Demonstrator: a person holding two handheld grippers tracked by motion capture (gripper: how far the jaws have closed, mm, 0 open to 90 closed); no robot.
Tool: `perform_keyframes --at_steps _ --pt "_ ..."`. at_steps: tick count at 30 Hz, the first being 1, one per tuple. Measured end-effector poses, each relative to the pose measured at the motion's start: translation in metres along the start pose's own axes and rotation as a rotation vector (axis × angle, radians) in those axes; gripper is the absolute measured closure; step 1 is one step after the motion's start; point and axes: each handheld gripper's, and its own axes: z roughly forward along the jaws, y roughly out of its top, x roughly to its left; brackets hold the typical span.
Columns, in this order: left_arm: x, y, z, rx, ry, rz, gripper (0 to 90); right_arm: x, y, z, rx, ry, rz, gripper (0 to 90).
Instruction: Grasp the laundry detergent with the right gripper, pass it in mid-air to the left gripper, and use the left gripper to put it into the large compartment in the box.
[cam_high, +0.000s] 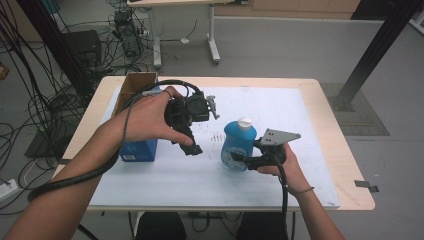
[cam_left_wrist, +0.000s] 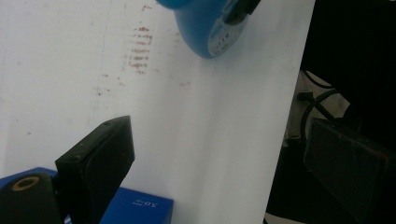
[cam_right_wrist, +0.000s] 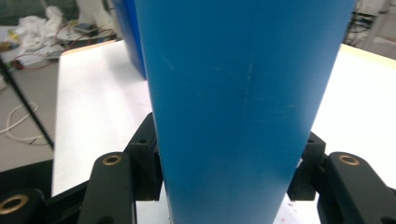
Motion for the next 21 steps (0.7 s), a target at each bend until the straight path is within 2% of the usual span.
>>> perform_keyframes --at_steps 5,8,12,14,21 --pt "-0.002 0.008 -0.002 0.019 -0.003 0.025 8.7 -0.001 0.004 0.003 0.004 0.039 -0.025 42.5" --pt "-0.003 0.014 -0.002 0.036 -0.011 0.044 8.7 -0.002 0.009 0.007 0.013 0.079 -0.048 42.5" --pt "-0.004 0.019 -0.001 0.051 -0.015 0.058 8.7 -0.001 0.012 0.01 0.02 0.093 -0.065 42.5" --pt "-0.005 0.026 0.0 0.074 -0.023 0.08 8.7 0.0 0.014 0.012 0.024 0.108 -0.071 42.5" --pt "-0.006 0.034 0.002 0.092 -0.029 0.097 8.7 0.001 0.018 0.018 0.032 0.137 -0.091 42.6"
